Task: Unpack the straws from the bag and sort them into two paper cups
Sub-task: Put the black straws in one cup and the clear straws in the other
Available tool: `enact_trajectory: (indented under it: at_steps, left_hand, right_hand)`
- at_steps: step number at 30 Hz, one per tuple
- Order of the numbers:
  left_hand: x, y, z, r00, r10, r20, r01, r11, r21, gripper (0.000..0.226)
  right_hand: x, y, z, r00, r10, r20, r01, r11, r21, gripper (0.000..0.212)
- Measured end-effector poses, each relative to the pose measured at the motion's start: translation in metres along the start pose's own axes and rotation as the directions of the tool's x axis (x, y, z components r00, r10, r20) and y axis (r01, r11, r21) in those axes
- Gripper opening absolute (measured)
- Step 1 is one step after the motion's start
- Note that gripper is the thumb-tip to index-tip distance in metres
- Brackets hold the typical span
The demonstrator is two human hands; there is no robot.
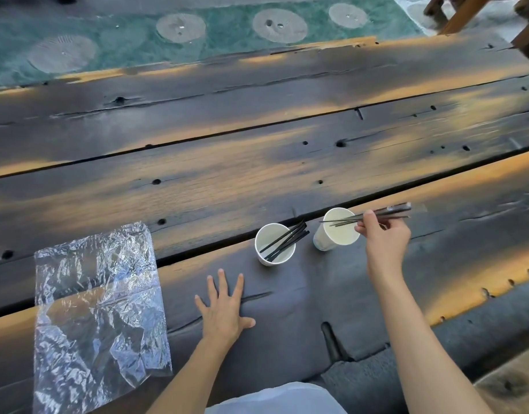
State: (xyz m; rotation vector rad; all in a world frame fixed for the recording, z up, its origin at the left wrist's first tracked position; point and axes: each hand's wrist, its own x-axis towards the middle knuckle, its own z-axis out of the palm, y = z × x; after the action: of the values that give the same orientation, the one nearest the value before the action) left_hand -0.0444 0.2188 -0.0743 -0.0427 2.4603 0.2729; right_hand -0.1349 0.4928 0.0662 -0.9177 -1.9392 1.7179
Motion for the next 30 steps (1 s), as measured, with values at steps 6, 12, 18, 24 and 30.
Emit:
enact_trajectory:
  at_steps: [6,12,18,24,30]
  left_hand:
    - [-0.001,0.001,-0.001,1.000,-0.005,-0.005,0.005,1.000,-0.006,0.110]
    - [-0.001,0.001,0.002,1.000,0.004,-0.018,-0.004,1.000,0.005,0.110]
    - [-0.002,0.000,0.000,1.000,0.005,-0.013,-0.005,1.000,0.004,0.109]
    - [-0.003,-0.003,-0.002,1.000,0.014,-0.019,-0.015,1.000,-0.027,0.099]
    - [-0.021,-0.043,-0.014,0.875,-0.194,-0.444,0.087,0.964,-0.250,0.057]
  right_hand:
    - [0.004,-0.018,-0.007,0.982,0.003,-0.187,0.024,0.989,0.144,0.015]
    - [0.013,-0.004,-0.019,0.990,-0.084,-0.115,0.077,0.995,-0.068,0.006]
    - [0.017,0.028,-0.002,0.979,0.078,0.186,-0.019,0.954,-0.300,0.012]
    - [0.007,0.004,-0.011,0.978,-0.017,0.206,0.067,0.969,-0.239,0.023]
    - [-0.038,-0.047,0.004,0.981,-0.187,0.049,0.189,0.982,-0.027,0.020]
